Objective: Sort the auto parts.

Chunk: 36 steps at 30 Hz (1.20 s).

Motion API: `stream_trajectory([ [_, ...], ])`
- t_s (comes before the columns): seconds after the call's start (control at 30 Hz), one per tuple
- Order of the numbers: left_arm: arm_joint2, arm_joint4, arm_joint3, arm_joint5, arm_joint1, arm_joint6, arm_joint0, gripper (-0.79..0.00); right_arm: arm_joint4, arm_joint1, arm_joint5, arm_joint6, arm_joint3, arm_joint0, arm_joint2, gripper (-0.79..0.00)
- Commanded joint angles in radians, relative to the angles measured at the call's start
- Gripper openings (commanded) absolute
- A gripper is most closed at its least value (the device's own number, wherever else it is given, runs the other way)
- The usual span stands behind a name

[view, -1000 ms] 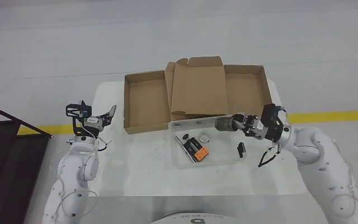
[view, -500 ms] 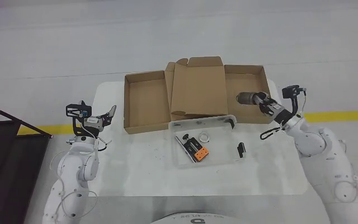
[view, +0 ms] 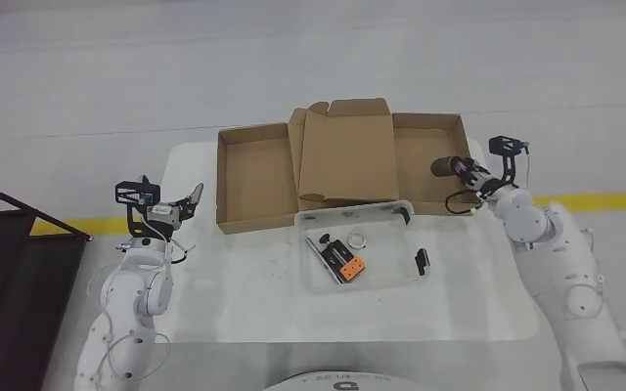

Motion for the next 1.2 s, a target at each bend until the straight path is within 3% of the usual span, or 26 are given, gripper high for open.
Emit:
stream_trajectory([
  [0.0,0.0,0.0,0.0,0.0,0.0,0.0,0.0,0.0,0.003,-0.002,-0.001,0.004,0.004,0.006,-0.007,-0.785],
  [0.23,0.0,0.0,0.0,0.0,0.0,0.0,0.0,0.0,-0.027,-0.012,0.07,0.01,0.006,0.023,-0.038,-0.76],
  [0.27,0.0,0.0,0.0,0.0,0.0,0.0,0.0,0.0,-0.026,-0.012,0.069,0.013,0.011,0.026,-0.039,-0.699],
  [0.3,0.0,0.0,0.0,0.0,0.0,0.0,0.0,0.0,-0.035,-0.012,0.079,0.016,0.016,0.029,-0.039,-0.557],
  [0.37,0.0,0.0,0.0,0.0,0.0,0.0,0.0,0.0,-0.042,-0.014,0.087,0.018,0.014,0.032,-0.045,-0.425],
  [0.47,0.0,0.0,0.0,0.0,0.0,0.0,0.0,0.0,-0.041,-0.016,0.071,0.017,0.006,0.027,-0.049,0.0],
  [0.67,0.0,0.0,0.0,0.0,0.0,0.0,0.0,0.0,-0.027,-0.011,-0.029,-0.049,-0.033,-0.018,-0.013,0.0],
  [0.9,0.0,0.0,0.0,0.0,0.0,0.0,0.0,0.0,0.018,0.01,-0.414,-0.201,-0.174,-0.175,0.099,0.0],
  [1.03,0.0,0.0,0.0,0.0,0.0,0.0,0.0,0.0,-0.066,0.019,-0.603,-0.237,-0.282,-0.252,0.122,0.0],
  [1.17,0.0,0.0,0.0,0.0,0.0,0.0,0.0,0.0,-0.087,0.02,-0.621,-0.239,-0.296,-0.263,0.123,0.0],
])
